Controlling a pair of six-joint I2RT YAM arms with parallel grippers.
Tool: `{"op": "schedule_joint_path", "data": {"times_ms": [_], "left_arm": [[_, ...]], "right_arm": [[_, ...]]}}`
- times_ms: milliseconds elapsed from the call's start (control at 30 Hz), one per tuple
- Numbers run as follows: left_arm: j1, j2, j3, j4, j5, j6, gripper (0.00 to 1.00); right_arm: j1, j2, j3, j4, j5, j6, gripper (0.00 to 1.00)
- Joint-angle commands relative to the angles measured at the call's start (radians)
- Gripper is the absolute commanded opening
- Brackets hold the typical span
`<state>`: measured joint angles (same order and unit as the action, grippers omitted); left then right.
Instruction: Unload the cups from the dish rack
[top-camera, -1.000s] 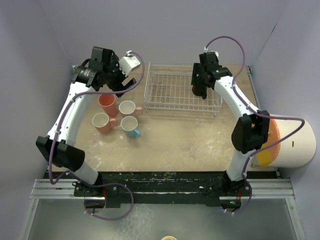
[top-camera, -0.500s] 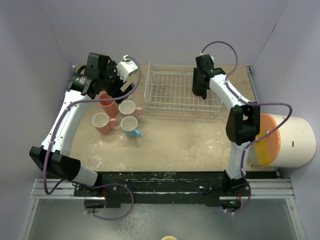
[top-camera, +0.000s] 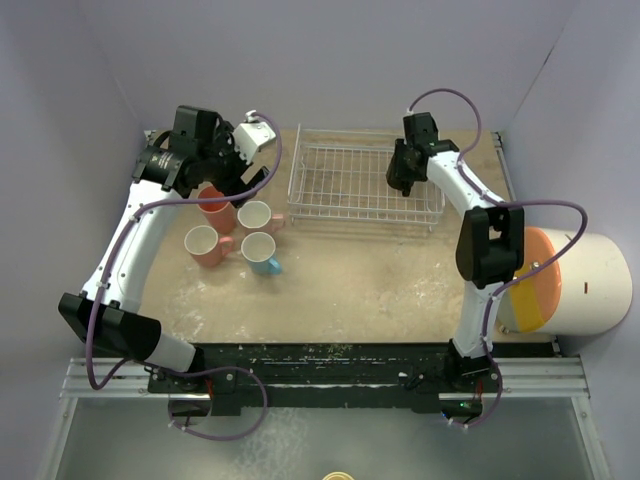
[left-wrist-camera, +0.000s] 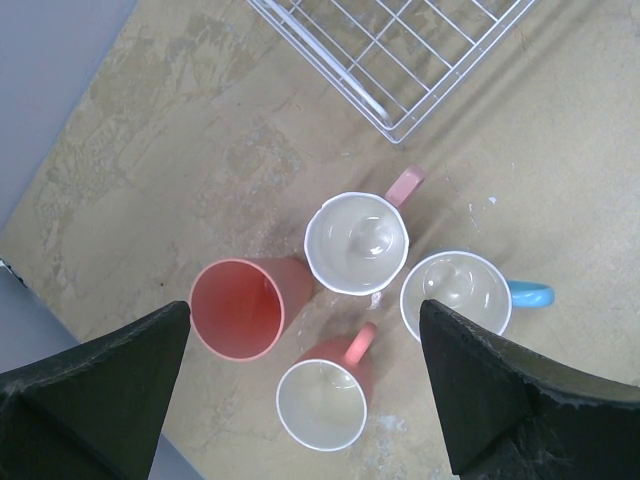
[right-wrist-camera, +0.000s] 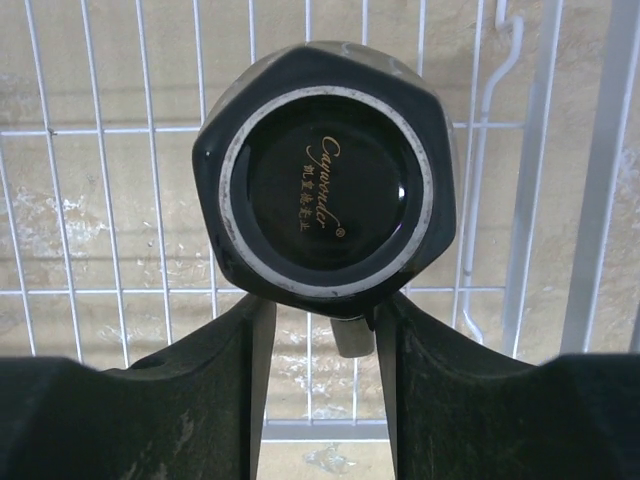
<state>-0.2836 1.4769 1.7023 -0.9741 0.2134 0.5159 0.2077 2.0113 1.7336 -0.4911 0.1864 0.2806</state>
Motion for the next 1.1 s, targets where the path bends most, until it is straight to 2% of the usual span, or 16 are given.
{"op": "schedule_joint_path", "data": {"times_ms": [0, 267, 567, 667, 767, 800, 1067], "left_arm": [[0.0, -0.035, 0.013, 0.012, 0.031, -0.01, 0.99], [0.0, -0.033, 0.011, 0.003, 0.044, -0.006, 0.99], [-0.001, -0.035, 0.009, 0.002, 0.048, -0.001, 0.99], [-0.001, -0.042, 0.003, 0.021, 0.037, -0.007, 0.99], [0.0, -0.057, -0.019, 0.045, 0.057, -0.006, 0.99], [0.0, -0.065, -0.032, 0.057, 0.072, -0.002, 0.99], [-0.001, -0.221, -0.187, 0.249, 0.253, 0.066, 0.99]], "right_arm": [[0.007, -0.012, -0.017, 0.058, -0.029, -0.011, 0.44], [0.01, -0.031, -0.042, 0.065, 0.079, 0.003, 0.41], [0.032, -0.021, -0.07, 0.096, 0.102, -0.001, 0.3], [0.041, -0.034, -0.075, 0.106, 0.104, -0.002, 0.19], [0.058, -0.06, -0.065, 0.101, 0.115, -0.008, 0.02], [0.066, -0.073, -0.058, 0.101, 0.117, -0.009, 0.0], [0.142, -0.197, 0.058, 0.042, 0.038, 0.02, 0.0]]}}
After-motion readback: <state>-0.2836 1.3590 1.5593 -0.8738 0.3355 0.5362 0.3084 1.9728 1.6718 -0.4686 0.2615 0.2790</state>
